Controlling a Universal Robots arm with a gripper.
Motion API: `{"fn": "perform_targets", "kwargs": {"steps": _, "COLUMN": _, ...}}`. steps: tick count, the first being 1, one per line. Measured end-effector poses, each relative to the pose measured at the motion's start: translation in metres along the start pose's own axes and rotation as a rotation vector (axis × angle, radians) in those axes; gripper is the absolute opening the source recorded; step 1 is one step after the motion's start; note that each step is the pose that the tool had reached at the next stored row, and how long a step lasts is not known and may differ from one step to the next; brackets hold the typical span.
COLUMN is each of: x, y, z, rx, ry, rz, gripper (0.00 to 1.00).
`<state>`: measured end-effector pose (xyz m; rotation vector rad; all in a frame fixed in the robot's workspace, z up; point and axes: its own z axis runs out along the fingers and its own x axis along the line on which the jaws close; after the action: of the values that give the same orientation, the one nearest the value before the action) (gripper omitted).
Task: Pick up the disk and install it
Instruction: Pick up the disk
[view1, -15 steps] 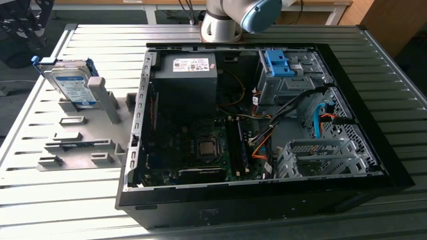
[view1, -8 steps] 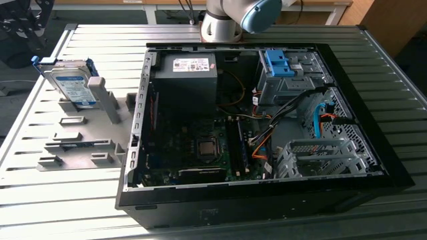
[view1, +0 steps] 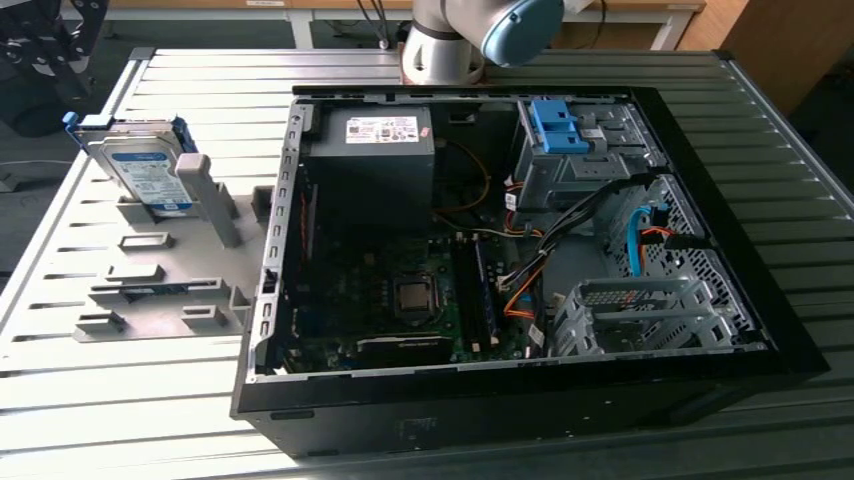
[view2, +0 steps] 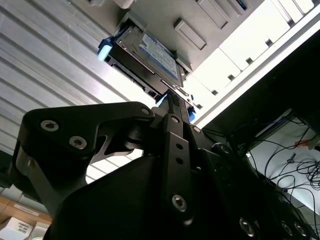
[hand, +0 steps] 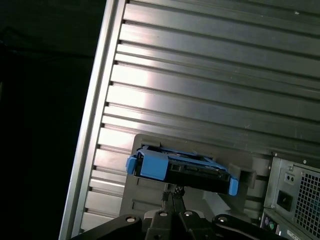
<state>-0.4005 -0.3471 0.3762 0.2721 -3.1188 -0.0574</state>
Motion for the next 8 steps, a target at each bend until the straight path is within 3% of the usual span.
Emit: {"fn": "perform_targets", "kwargs": {"steps": 8, "x": 0.0, "y": 0.0, "z": 0.0, "rx": 0.0001, "ry": 0.0003, "rz": -0.009, "gripper": 0.11}}
